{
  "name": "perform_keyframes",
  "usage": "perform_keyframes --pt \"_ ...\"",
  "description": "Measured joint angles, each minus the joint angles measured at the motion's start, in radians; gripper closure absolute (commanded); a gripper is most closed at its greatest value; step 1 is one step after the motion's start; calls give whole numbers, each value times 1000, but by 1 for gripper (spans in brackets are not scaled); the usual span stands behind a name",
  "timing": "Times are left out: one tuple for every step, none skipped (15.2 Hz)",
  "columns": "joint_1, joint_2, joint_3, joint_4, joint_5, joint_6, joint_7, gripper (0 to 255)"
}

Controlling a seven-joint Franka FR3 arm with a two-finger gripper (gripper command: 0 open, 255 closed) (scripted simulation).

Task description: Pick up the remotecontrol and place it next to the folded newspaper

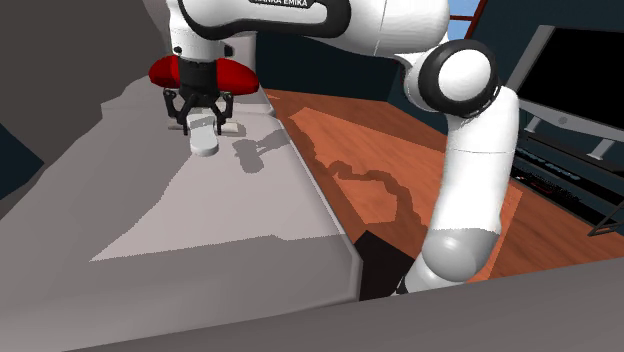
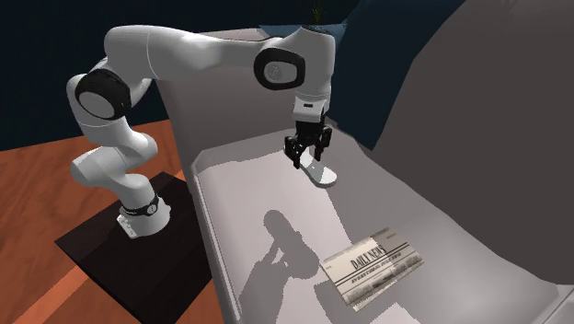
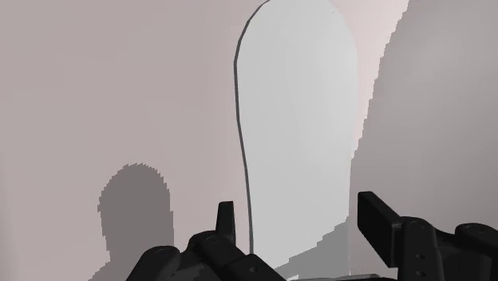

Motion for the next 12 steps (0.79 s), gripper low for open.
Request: perform_keyframes --pt "9 41 -9 55 -21 -18 -9 255" --pt "10 74 -19 100 -36 -32 -26 255" --pt "16 104 -26 140 -50 -45 -36 255" --pt "23 134 -33 187 -63 -64 -47 255" --pt "40 178 -43 253 -82 -86 -57 255" --pt "53 226 -55 331 -101 -116 -77 255" --pt "79 287 -69 438 -123 -158 -98 255" --pt "97 333 -81 508 -139 -182 -111 255" --pt "94 342 -84 515 -142 -180 -118 255" --pt "86 340 -84 496 -141 -164 -119 255" --pt "78 335 -83 471 -139 -145 -118 255" --pt "69 328 -82 442 -136 -125 -116 255"
